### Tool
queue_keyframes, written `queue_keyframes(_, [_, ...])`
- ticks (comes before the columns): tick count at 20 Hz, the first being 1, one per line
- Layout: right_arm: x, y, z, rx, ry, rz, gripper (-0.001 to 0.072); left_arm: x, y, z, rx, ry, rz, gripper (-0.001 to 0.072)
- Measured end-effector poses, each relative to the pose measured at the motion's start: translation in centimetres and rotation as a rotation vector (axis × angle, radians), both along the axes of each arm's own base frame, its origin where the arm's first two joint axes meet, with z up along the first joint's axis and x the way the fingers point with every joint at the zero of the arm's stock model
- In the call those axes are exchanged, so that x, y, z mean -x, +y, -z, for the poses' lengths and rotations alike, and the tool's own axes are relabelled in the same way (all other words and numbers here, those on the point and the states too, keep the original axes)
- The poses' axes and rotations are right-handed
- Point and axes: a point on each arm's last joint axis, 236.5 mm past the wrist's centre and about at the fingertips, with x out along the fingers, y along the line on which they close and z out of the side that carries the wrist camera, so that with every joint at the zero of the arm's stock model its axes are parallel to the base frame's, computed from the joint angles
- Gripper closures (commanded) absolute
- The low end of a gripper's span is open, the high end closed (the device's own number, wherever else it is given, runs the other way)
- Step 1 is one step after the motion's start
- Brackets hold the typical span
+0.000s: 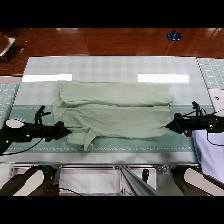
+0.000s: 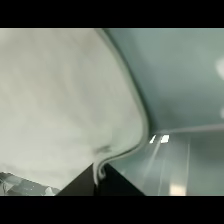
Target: Fold the shirts.
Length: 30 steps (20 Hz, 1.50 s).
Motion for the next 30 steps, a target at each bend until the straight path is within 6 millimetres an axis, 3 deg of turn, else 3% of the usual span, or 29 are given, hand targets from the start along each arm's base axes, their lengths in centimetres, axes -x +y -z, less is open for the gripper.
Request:
queue_keyframes(7, [-7.8, -1.6, -6.0, 0.045, -0.208, -0.015, 0.0693, -10.8, 2.0, -8.2, -0.019, -0.283, -0.061, 0.0681])
queue_keyframes(10, [-11.6, -1.3, -7.2, 0.051, -0.27, -0.028, 0.0693, -15.8, 3.0, -10.6, -0.039, -0.366, -0.08, 0.0681])
queue_keyframes(13, [-15.5, -1.2, -7.4, 0.053, -0.306, -0.009, 0.0693, -20.0, 3.2, -11.3, -0.04, -0.395, -0.082, 0.0681])
queue_keyframes(17, [-19.6, -1.4, -6.4, 0.037, -0.304, 0.025, 0.0692, -24.3, 2.8, -10.0, -0.027, -0.379, -0.074, 0.0681])
queue_keyframes(19, [-21.2, -1.6, -5.8, 0.026, -0.301, 0.042, 0.0692, -25.6, 2.8, -8.9, -0.02, -0.359, -0.075, 0.0681])
queue_keyframes(20, [-21.8, -1.7, -5.4, 0.021, -0.299, 0.051, 0.0595, -26.1, 2.8, -8.0, -0.015, -0.34, -0.076, 0.0666])
queue_keyframes(21, [-22.3, -1.7, -5.1, 0.015, -0.296, 0.062, 0.0369, -26.3, 2.7, -7.3, -0.011, -0.325, -0.073, 0.0491])
queue_keyframes(22, [-22.8, -1.8, -4.8, 0.009, -0.296, 0.073, 0.0299, -26.5, 2.5, -6.4, -0.006, -0.307, -0.071, 0.0199])
queue_keyframes(26, [-23.5, -2.7, -4.5, -0.007, -0.293, 0.099, 0.0299, -25.7, 3.2, -5.1, -0.008, -0.248, -0.018, 0.0203])
queue_keyframes(30, [-22.1, -7.0, -5.1, 0.027, -0.275, 0.127, 0.0299, -23.1, 10.0, -6.0, -0.146, -0.179, -0.019, 0.0203])
